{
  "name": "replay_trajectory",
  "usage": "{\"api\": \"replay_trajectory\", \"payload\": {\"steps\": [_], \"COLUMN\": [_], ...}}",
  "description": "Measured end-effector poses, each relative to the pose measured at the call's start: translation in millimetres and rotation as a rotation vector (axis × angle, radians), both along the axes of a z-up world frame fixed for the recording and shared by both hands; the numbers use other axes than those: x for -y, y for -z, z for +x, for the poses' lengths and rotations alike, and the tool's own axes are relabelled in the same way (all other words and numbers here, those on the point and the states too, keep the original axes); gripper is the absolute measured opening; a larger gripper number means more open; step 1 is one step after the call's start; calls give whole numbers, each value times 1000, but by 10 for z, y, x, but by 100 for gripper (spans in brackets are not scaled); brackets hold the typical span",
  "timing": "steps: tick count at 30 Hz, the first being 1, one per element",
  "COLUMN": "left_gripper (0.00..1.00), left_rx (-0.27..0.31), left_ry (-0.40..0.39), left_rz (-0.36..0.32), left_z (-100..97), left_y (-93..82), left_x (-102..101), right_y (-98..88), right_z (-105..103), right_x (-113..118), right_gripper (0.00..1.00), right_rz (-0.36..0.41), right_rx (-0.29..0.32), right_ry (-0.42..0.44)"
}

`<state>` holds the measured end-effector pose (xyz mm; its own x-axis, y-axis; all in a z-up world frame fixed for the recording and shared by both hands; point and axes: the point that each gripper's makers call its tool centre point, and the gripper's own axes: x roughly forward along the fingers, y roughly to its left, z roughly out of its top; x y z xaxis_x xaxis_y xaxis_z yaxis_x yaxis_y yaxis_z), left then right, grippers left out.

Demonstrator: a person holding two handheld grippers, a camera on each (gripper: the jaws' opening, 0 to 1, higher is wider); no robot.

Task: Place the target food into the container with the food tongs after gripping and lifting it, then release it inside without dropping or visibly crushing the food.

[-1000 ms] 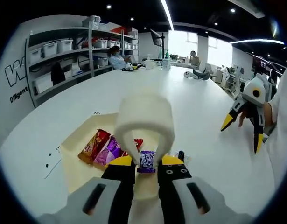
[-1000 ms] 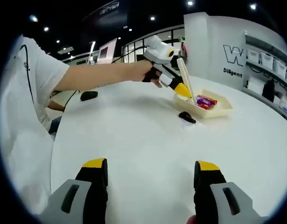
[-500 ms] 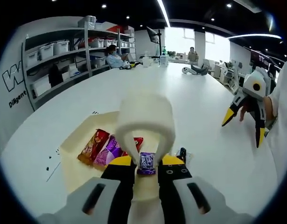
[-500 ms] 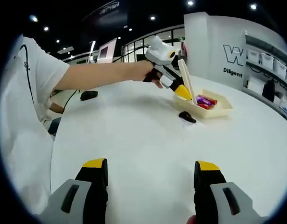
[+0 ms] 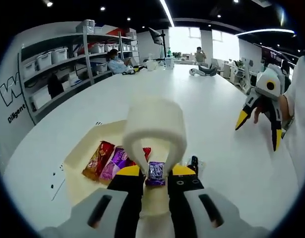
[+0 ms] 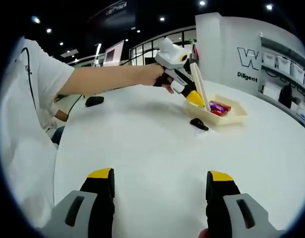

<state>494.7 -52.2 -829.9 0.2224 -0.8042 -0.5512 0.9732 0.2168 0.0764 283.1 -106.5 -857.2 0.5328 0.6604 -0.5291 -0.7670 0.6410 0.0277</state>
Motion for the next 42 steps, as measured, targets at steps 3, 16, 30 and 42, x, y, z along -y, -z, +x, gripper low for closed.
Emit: {"api": "replay_trajectory", "payload": {"steps": [3,16,30,42], "left_gripper": [18,19,20,20], "left_rx": [6,29,39,20], "left_ry": [-4,-34,-89,-105], "left_rz": [-5,-54,-139,-207], "left_z": [8,-29,-263,-611], "left_y": [-28,-220,-366,-326], "left_x": [-11,-140,-371,-403], "right_y": [-1,-10,-30,-31], "right_z": [-3,-3,-14,-11], "right_x": [-2,-20,-53,-84], "right_gripper": [73,73,73,73], "right_rz": [1,2,-2,-8], "right_rx": [-1,2,7,9], "right_ry": [1,-3,-9,-15]}}
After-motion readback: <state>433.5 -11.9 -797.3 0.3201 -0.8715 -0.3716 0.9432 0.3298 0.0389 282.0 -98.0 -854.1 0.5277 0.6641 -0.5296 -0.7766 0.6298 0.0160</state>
